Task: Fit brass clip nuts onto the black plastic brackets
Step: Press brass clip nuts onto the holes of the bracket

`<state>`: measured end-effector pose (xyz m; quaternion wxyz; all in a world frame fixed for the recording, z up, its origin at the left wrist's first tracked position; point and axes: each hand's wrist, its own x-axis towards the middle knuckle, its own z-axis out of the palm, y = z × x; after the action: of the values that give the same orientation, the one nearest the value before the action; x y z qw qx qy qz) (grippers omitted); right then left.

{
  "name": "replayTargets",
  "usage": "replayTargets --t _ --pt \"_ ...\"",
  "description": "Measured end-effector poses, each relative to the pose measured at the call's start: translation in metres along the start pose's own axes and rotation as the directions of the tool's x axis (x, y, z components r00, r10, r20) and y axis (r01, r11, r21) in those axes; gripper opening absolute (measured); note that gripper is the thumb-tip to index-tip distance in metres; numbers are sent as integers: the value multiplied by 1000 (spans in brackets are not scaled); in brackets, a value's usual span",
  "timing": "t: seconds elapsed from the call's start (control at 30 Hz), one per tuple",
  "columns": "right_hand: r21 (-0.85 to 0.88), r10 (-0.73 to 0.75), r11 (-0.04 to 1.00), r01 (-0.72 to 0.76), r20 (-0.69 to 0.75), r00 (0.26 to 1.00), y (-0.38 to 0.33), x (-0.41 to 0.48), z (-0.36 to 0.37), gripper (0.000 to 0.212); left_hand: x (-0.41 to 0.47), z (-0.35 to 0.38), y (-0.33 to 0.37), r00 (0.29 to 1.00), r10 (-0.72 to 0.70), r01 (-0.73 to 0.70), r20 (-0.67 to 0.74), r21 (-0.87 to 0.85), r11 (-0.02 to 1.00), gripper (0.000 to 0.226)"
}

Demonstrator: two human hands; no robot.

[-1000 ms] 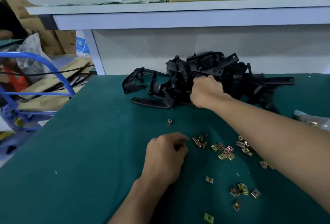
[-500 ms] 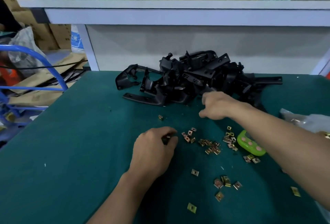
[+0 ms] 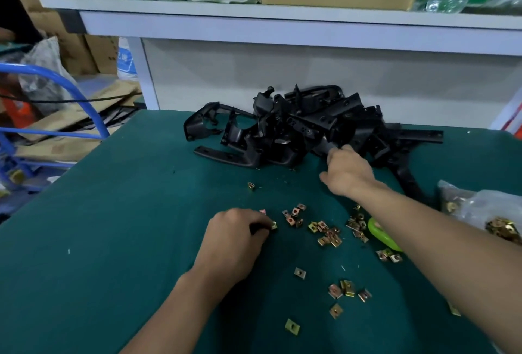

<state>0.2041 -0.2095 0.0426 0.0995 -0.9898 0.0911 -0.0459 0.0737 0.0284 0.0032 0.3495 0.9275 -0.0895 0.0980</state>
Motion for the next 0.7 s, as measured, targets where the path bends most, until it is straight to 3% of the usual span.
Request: replayTargets --t 0.1,0.2,0.3,0.43,0.53,0.6,0.7 --pt "136 195 975 -177 -128 973 1 11 -5 63 0 6 2 999 26 -28 -44 -47 998 29" --pt "310 402 870 -383 3 916 3 27 -7 71 2 11 2 998 35 -38 -50 -50 998 41" --pt "410 479 799 -440 8 878 4 37 -6 66 3 15 0 997 32 -38 -70 -90 995 43" --pt "429 529 752 -500 59 847 4 44 -4 74 7 11 0 992 -34 9 -118 -210 978 39" --pt "530 527 702 -477 64 847 1 44 -7 74 8 10 1 994 -30 8 -104 -206 979 35" --pt "683 527 563 -466 137 839 -1 39 -15 66 9 10 1 996 -4 -13 -87 -192 981 28" --pt "862 495 331 -385 189 848 -3 8 -36 25 8 10 2 999 8 -16 -43 -178 984 18"
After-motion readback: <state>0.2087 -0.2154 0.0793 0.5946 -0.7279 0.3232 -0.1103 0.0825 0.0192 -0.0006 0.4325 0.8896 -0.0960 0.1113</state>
